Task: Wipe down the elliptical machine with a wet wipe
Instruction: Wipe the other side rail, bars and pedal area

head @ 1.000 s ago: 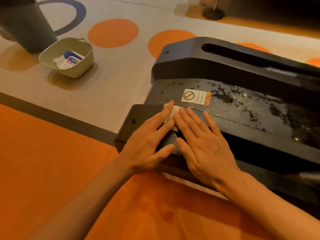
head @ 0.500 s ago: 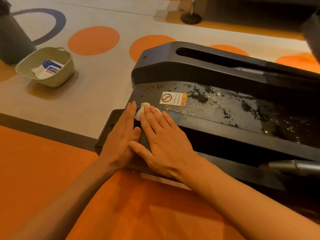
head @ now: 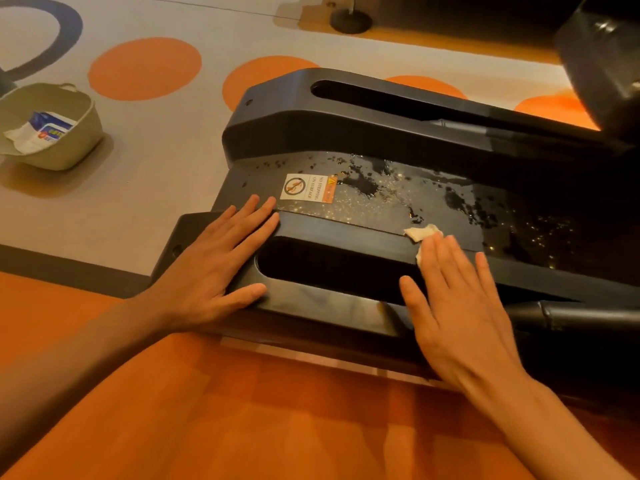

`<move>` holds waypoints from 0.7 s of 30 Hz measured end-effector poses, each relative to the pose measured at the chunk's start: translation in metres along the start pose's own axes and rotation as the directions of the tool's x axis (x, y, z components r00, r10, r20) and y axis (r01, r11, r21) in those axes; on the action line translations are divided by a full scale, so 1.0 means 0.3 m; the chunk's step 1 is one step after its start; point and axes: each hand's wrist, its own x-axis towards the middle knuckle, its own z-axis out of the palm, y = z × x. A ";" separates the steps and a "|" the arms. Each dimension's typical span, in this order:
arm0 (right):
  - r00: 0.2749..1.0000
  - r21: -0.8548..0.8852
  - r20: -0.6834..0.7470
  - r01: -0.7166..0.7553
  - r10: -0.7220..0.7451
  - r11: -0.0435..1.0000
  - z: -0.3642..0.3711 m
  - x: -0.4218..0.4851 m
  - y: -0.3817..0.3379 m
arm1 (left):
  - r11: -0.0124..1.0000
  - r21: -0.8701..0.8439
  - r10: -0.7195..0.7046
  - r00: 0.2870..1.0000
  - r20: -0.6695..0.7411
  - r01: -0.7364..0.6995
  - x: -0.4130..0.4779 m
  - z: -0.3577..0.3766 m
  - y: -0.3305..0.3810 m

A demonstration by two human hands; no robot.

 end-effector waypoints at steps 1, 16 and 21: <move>0.999 0.011 -0.005 -0.043 0.043 0.999 -0.001 -0.004 0.007 | 1.000 0.003 0.003 1.000 -0.003 -0.003 0.000 0.004 -0.001; 0.986 0.142 -0.032 0.169 -0.167 0.975 0.040 0.089 -0.254 | 1.000 -0.002 0.001 1.000 0.003 -0.001 -0.004 -0.004 -0.004; 0.994 0.059 -0.047 -0.094 0.097 0.994 0.030 -0.024 0.024 | 1.000 -0.020 0.009 1.000 0.009 -0.009 -0.009 -0.008 -0.009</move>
